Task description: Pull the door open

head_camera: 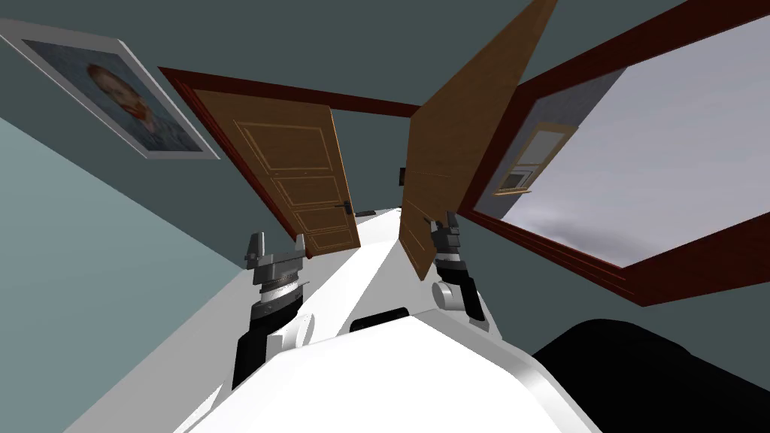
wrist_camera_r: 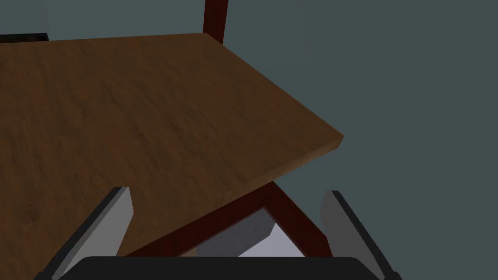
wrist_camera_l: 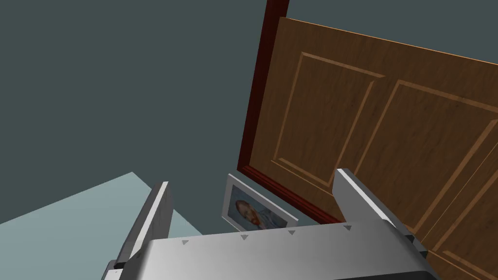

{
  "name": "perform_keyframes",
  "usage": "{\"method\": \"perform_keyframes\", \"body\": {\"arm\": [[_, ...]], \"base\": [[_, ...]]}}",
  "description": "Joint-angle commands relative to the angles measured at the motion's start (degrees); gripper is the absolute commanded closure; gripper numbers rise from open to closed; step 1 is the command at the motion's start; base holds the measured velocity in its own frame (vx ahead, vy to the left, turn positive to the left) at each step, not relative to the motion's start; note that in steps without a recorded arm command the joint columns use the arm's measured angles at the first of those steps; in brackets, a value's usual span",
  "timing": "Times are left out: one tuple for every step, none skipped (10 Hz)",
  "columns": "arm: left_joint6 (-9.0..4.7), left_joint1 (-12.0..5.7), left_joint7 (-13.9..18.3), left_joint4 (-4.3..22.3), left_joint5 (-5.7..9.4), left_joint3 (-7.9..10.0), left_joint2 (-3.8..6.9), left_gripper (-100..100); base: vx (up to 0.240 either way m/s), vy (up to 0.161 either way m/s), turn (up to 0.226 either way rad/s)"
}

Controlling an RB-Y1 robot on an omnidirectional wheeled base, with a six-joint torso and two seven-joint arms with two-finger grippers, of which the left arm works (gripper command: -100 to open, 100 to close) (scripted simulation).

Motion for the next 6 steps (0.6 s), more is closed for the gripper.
{"method": "perform_keyframes", "body": {"arm": [[0.29,-0.06,-0.5,1.1,0.51,0.40,0.59,-100],[0.36,-0.08,-0.6,1.3,0.63,0.50,0.72,-100],[0.50,-0.10,-0.8,1.8,0.87,0.69,0.97,-100],[0.69,-0.14,-1.1,2.5,1.19,0.94,1.27,-100],[0.89,-0.18,-1.4,3.2,1.53,1.22,1.57,-100],[1.10,-0.23,-1.8,4.0,1.89,1.51,1.88,-100]], "base": [[0.098,0.013,-0.071],[0.166,0.028,-0.057],[0.163,0.012,-0.034],[0.176,0.015,-0.049],[0.168,0.011,-0.066],[0.175,0.021,-0.067]]}}
